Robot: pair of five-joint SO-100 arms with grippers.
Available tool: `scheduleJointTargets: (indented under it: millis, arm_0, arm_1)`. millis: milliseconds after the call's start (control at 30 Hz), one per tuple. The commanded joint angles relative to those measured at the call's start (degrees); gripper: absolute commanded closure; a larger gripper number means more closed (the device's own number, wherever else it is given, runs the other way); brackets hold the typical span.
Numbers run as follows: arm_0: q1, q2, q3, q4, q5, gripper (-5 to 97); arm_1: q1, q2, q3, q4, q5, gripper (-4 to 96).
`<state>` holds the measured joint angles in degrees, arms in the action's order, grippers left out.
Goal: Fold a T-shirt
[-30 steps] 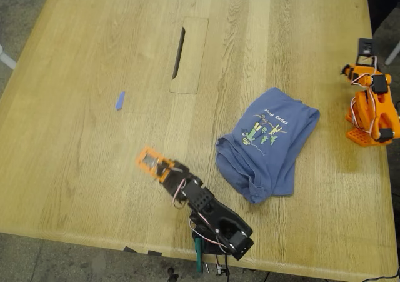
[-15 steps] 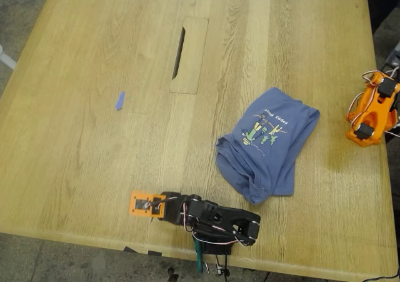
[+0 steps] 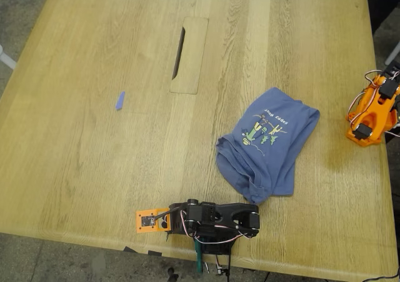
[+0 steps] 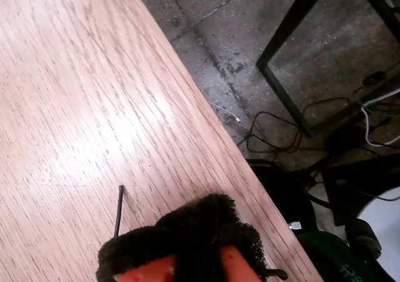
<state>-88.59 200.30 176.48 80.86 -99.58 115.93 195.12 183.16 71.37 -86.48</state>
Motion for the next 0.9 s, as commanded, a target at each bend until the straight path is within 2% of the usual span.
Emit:
scheduleJointTargets:
  millis: [0,33,100,133,867]
  arm_0:
    - [0.0,6.5,-0.9,1.0,-0.6,92]
    - [0.0,6.5,-0.9,1.0,-1.8,92]
    - [-0.3,6.5,-0.9,1.0,-2.4,92]
    - [-0.4,6.5,-0.9,1.0,-2.5,92]
    - [0.1,6.5,-0.9,1.0,-2.5,92]
  arm_1:
    - [5.8,0.1,3.6,0.3,-1.0,90.9]
    - [6.3,0.1,3.7,0.4,-1.8,90.8]
    - [6.7,0.0,3.7,0.7,-6.4,90.6]
    - [6.7,0.0,3.7,0.7,-6.7,90.6]
    - [5.2,0.0,3.7,0.7,-6.7,90.6]
